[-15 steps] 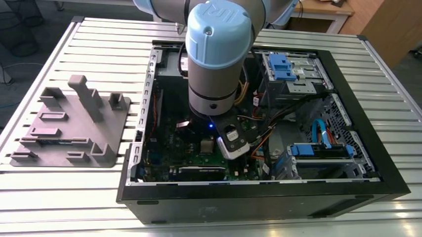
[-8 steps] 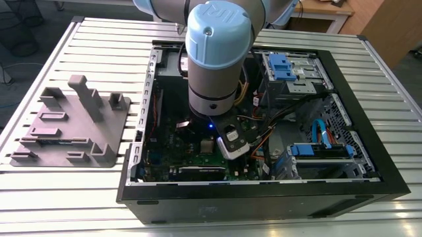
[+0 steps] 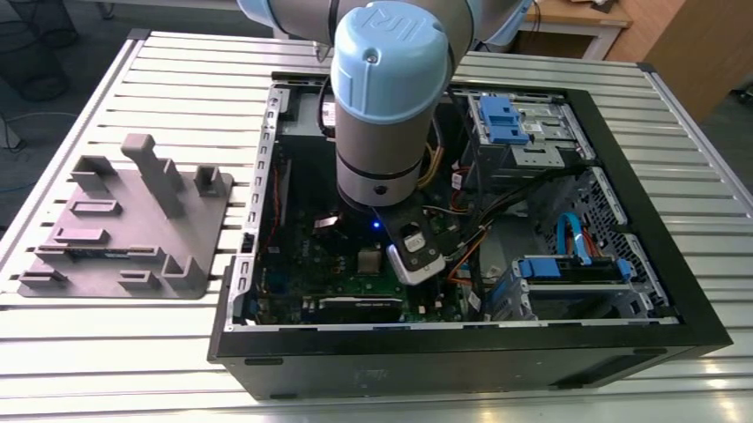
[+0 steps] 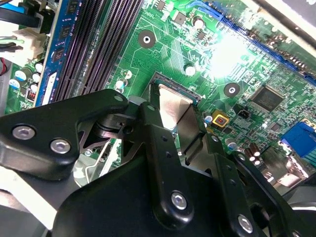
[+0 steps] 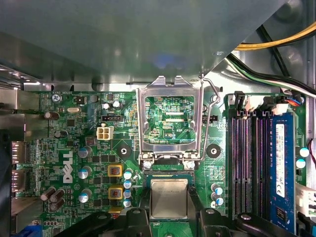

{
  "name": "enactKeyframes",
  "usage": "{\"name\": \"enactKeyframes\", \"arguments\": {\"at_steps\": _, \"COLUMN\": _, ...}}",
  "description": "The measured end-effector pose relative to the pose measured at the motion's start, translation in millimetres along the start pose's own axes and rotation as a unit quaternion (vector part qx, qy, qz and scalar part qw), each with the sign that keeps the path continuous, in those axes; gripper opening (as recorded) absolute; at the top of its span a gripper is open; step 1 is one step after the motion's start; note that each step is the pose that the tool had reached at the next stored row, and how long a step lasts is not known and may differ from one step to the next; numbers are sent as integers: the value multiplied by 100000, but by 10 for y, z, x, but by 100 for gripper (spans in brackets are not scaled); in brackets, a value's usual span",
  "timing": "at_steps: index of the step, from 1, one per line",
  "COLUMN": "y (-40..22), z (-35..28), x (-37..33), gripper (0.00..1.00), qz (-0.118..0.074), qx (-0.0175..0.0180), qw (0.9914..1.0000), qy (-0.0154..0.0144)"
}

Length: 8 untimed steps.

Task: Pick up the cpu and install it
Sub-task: 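Place the cpu into insertion slot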

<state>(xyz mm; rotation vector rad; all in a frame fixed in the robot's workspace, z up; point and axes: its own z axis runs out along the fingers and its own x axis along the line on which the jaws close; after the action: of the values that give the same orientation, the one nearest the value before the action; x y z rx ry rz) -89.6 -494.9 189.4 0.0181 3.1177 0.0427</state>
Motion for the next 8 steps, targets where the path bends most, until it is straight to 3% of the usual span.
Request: {"name": "enactKeyframes", "arguments": {"at_steps": 8, "y": 0, "z": 2, "x": 1, "gripper": 40, "qz": -4, "qx": -4, "qw": 100000, "qy": -1}}
